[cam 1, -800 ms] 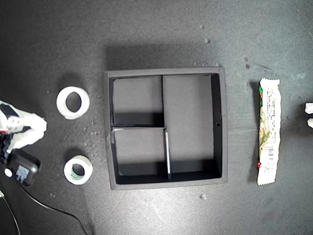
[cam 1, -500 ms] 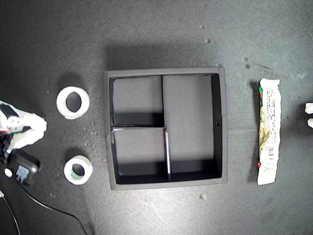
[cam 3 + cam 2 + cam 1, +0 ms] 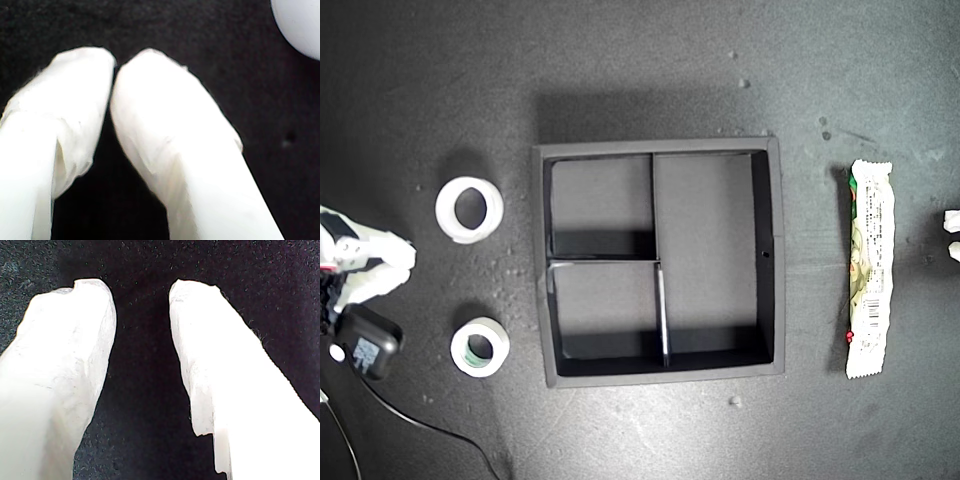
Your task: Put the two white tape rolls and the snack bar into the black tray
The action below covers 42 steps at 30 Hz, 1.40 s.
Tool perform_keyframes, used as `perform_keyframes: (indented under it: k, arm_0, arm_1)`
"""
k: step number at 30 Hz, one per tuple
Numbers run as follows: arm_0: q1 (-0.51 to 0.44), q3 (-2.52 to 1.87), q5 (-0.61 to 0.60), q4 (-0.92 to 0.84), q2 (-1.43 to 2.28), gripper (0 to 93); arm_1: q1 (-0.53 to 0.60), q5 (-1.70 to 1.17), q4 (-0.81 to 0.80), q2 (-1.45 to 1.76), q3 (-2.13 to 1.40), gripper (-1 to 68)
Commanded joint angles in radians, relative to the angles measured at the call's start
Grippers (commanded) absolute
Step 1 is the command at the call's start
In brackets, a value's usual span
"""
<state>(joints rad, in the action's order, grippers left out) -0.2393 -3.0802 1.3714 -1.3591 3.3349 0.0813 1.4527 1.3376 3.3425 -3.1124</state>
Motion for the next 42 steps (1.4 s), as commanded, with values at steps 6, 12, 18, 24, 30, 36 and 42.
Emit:
perform_keyframes:
  k: [6, 12, 18, 24, 30, 36, 42]
  arm_0:
    - [0.000, -0.058, -0.008, -0.037, 0.049, 0.2]
    - [0.000, -0.058, -0.008, -0.037, 0.049, 0.2]
    - [0.000, -0.058, -0.008, -0.037, 0.049, 0.2]
    - [0.000, -0.058, -0.008, -0.037, 0.049, 0.2]
    - [0.020, -0.058, 0.172, -0.037, 0.049, 0.2]
    - [0.035, -0.058, 0.345, -0.029, 0.049, 0.2]
    - [0.014, -0.058, 0.402, 0.011, 0.049, 0.0]
  arm_1:
    - [0.005, -0.002, 0.003, 0.006, -0.012, 7.1]
    - [0.005, -0.002, 0.003, 0.006, -0.012, 7.1]
    - [0.005, -0.002, 0.003, 0.006, -0.012, 7.1]
    - [0.005, -0.002, 0.003, 0.006, -0.012, 7.1]
    - [-0.020, -0.011, 0.003, 0.006, -0.012, 19.3]
    - [-0.132, -0.031, 0.003, 0.006, -0.012, -0.2]
    - [-0.137, -0.069, -0.011, 0.006, -0.012, -0.3]
